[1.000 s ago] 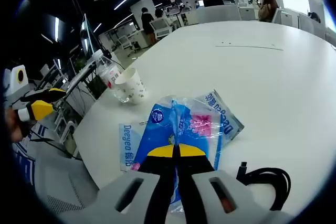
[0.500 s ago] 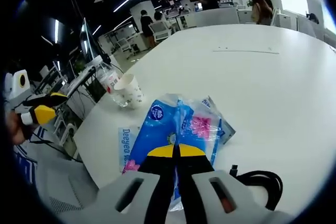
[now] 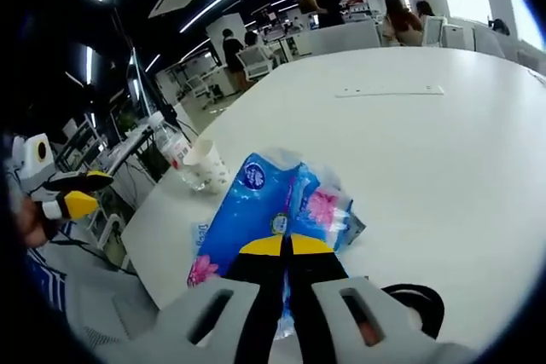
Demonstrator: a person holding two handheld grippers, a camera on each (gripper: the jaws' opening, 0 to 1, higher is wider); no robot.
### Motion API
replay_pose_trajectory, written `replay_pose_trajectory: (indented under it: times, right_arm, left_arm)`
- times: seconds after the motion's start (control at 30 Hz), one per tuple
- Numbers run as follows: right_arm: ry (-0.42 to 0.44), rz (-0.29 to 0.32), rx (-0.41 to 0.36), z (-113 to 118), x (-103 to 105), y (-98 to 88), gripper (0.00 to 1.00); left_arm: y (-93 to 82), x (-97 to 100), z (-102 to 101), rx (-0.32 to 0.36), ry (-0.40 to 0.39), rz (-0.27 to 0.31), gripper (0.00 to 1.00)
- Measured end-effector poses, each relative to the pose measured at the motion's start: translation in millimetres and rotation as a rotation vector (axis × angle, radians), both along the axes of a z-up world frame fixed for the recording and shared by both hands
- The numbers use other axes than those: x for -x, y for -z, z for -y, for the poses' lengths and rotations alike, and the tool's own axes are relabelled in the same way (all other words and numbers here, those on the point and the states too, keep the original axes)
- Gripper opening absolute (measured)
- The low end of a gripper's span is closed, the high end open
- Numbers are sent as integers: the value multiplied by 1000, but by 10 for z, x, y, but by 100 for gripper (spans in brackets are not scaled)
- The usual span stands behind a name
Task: Arrange the tabletop items into an orderly group along one side of the table until the central work area is clear of visible clutter.
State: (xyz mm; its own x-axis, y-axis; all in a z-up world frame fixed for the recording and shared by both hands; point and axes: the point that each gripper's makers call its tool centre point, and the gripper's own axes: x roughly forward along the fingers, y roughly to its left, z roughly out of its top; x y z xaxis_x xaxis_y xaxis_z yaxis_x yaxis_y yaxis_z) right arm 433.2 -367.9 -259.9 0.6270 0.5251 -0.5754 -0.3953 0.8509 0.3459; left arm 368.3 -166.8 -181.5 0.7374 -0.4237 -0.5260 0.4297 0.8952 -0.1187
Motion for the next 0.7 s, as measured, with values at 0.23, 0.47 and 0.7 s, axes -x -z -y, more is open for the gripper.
replay_pose_trajectory:
  times: [0.23, 0.47, 0.7]
  right_arm:
    - [39, 26, -27, 164, -52, -143, 0]
    - [82, 36, -16, 425, -87, -166, 0]
    - [129, 27, -10, 673, -37, -138, 0]
  left_arm:
    - [17, 3, 22, 6, -2, -3, 41]
    - [20, -1, 44, 7, 3, -3, 41]
    - [34, -4, 46, 8, 4, -7, 41]
